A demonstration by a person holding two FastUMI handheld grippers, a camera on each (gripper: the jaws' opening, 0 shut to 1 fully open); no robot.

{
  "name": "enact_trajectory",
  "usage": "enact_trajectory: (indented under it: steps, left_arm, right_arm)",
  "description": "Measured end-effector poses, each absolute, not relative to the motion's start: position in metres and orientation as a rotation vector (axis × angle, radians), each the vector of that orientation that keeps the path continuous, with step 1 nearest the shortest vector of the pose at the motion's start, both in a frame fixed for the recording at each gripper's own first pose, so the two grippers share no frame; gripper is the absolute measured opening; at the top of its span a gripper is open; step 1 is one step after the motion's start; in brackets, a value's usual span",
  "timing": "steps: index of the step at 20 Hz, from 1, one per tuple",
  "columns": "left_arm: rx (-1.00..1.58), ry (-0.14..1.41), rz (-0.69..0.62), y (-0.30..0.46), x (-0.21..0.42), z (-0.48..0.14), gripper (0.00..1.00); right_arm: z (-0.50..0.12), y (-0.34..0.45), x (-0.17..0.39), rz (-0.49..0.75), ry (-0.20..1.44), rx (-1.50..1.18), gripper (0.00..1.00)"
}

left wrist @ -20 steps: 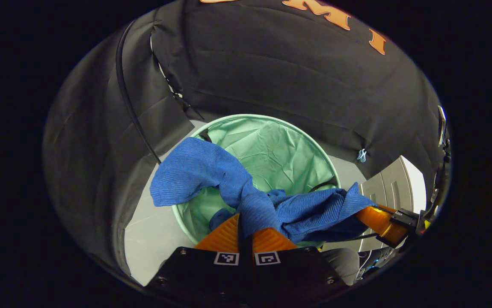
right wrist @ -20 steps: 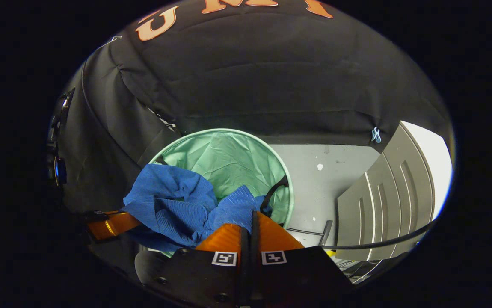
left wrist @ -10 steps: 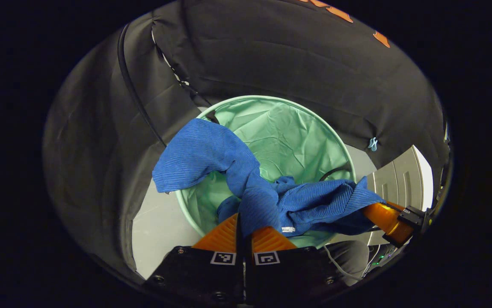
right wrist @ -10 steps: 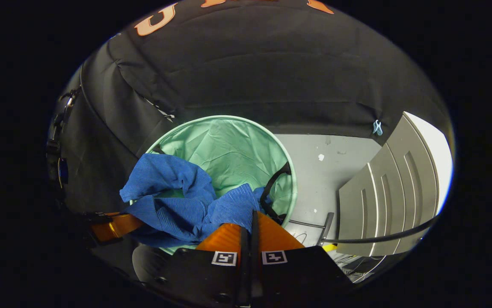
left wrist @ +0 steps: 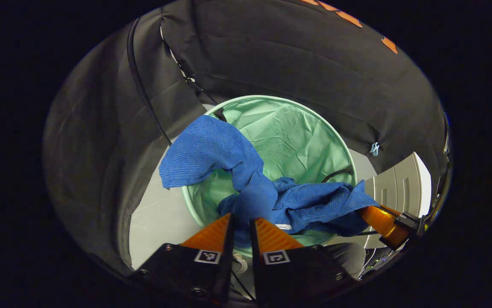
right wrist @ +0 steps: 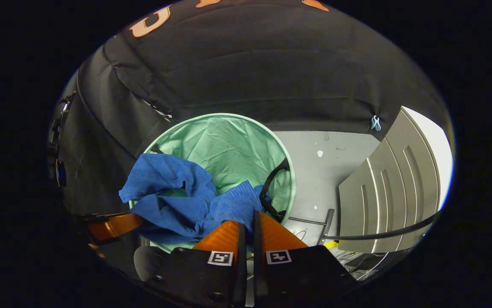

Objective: Grasp the clothes on the hanger with both hands and then place them into the laundry hamper below.

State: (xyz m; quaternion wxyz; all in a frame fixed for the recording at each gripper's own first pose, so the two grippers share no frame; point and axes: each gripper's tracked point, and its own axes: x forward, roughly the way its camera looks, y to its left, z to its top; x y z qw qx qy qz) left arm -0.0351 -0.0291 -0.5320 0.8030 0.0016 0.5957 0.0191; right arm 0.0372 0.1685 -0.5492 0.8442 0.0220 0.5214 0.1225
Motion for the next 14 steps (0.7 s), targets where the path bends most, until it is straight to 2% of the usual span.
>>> enact_trajectory:
  steps: [1,2,4,5,6,7,8,9,10,11,12,13,14]
  left_arm:
    - [0.0,1.276,0.046,-0.03,-0.035,-0.531,0.36]
    - [-0.004,1.274,0.052,-0.03,-0.034,-0.532,0.49]
    - [-0.001,1.269,0.062,-0.03,-0.033,-0.531,0.75]
    - [0.002,1.266,0.067,-0.03,-0.034,-0.53,0.77]
    - [0.003,1.262,0.071,-0.027,-0.036,-0.529,0.78]
    - [0.0,1.248,0.072,-0.027,-0.035,-0.526,0.78]
    - [-0.006,1.235,0.075,-0.026,-0.032,-0.524,0.81]
    - [-0.019,1.225,0.069,-0.029,-0.029,-0.522,0.82]
    - [-0.02,1.215,0.07,-0.03,-0.03,-0.519,0.89]
    - [-0.019,1.202,0.067,-0.032,-0.028,-0.515,0.95]
    - [-0.01,1.191,0.066,-0.031,-0.025,-0.51,0.99]
    - [-0.003,1.181,0.063,-0.03,-0.023,-0.506,0.97]
    - [-0.002,1.167,0.056,-0.032,-0.021,-0.499,0.97]
  right_arm:
    - [-0.55,0.17,0.037,0.261,1.105,0.05,0.15]
    - [-0.55,0.171,0.034,0.267,1.114,0.054,0.09]
    - [-0.547,0.173,0.034,0.274,1.108,0.062,0.09]
    - [-0.544,0.169,0.037,0.271,1.099,0.056,0.15]
    - [-0.543,0.168,0.036,0.269,1.094,0.055,0.27]
    - [-0.54,0.168,0.038,0.263,1.088,0.06,0.27]
    - [-0.54,0.168,0.038,0.264,1.087,0.072,0.4]
    - [-0.537,0.164,0.039,0.253,1.084,0.073,0.34]
    - [-0.535,0.163,0.039,0.249,1.08,0.077,0.5]
    - [-0.531,0.161,0.04,0.244,1.074,0.086,0.53]
    - [-0.528,0.16,0.041,0.239,1.065,0.098,0.65]
    - [-0.523,0.157,0.042,0.232,1.053,0.103,0.6]
    - [-0.519,0.153,0.044,0.226,1.039,0.1,0.72]
